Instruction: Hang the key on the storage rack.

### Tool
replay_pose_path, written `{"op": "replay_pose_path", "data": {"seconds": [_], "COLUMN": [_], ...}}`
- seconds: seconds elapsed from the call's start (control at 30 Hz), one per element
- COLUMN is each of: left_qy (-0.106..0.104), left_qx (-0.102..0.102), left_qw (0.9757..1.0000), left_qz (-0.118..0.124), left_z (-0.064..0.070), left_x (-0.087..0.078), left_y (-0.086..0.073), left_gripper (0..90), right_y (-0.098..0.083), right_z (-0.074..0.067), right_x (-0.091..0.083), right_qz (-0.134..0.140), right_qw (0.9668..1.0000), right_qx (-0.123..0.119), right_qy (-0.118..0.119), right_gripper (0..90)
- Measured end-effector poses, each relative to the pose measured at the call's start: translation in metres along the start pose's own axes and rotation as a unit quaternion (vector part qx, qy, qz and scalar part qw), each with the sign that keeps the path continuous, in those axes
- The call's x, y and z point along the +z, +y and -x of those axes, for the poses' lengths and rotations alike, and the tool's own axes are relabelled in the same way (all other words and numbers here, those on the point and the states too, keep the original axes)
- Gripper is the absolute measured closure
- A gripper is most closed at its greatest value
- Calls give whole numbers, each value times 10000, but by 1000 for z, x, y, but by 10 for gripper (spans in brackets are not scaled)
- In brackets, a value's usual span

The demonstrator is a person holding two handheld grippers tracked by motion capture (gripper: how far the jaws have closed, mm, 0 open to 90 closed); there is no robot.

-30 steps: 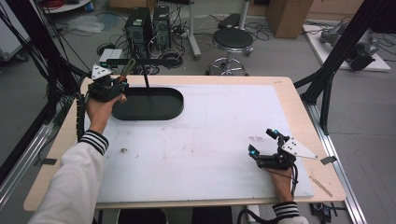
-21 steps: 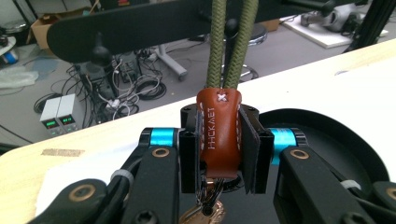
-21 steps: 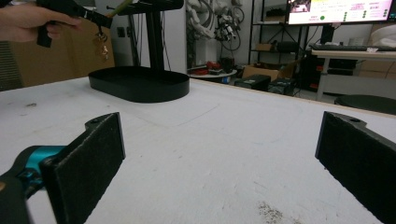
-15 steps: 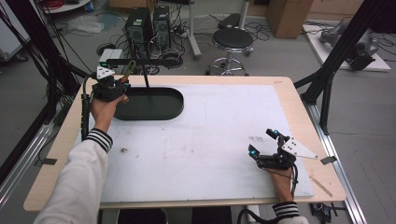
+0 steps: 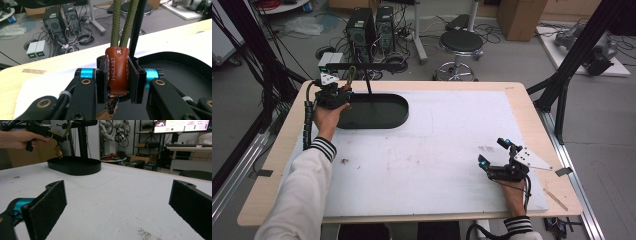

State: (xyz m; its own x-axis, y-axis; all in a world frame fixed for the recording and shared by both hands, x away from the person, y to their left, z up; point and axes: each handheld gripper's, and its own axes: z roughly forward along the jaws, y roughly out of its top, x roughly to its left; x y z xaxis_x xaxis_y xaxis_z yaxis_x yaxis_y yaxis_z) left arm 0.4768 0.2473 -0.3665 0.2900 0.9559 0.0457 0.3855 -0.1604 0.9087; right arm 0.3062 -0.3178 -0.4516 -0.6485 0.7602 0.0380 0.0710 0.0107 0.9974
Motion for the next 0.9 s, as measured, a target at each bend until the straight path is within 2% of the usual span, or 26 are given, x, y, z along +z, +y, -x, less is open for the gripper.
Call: {"op": "replay_pose_path", "data": {"seconds": [0.17,0.23,0.27,0.3,0.33,0.43,0.5,0.57,0.63,0.7,0.73,0.77,0.8,0.9], "left_qy": [-24,-136,-340,-409,-480,-746,-1048,-1277,-1563,-1847,-1910,-1929,-2034,-2143], "left_qx": [5,16,42,69,-21,-173,-155,-219,-128,13,105,163,177,254], "left_qw": [10000,9999,9993,9990,9986,9967,9935,9895,9837,9767,9750,9744,9711,9650], "left_qz": [20,27,115,168,211,258,424,644,880,1091,1131,1145,1235,1492], "left_z": [0,-2,-3,-4,-4,-6,-6,-6,-5,-4,-3,-2,-2,0], "left_x": [1,2,2,2,1,-3,-9,-18,-30,-42,-48,-54,-61,-81], "left_y": [-1,-2,-3,-4,-4,-4,-5,-8,-13,-20,-24,-28,-32,-51], "left_gripper": [711,689,645,539,447,263,193,47,24,17,17,17,17,17], "right_y": [0,0,0,0,0,0,0,0,0,0,0,0,0,0], "right_z": [1,1,1,1,1,1,1,1,1,1,1,1,0,0], "right_x": [0,0,0,0,0,0,0,0,0,0,0,0,0,0], "right_qz": [24,33,28,20,19,34,36,36,33,39,40,33,22,2], "right_qw": [10000,10000,10000,10000,10000,10000,9999,9999,10000,10000,10000,10000,10000,10000], "right_qx": [35,67,79,60,54,42,97,101,44,25,14,-8,9,-16], "right_qy": [-5,1,-5,1,-5,-19,-24,-20,-25,-26,-30,-32,-18,-19], "right_gripper": [3,3,3,3,3,3,3,3,3,3,3,3,3,3]}}
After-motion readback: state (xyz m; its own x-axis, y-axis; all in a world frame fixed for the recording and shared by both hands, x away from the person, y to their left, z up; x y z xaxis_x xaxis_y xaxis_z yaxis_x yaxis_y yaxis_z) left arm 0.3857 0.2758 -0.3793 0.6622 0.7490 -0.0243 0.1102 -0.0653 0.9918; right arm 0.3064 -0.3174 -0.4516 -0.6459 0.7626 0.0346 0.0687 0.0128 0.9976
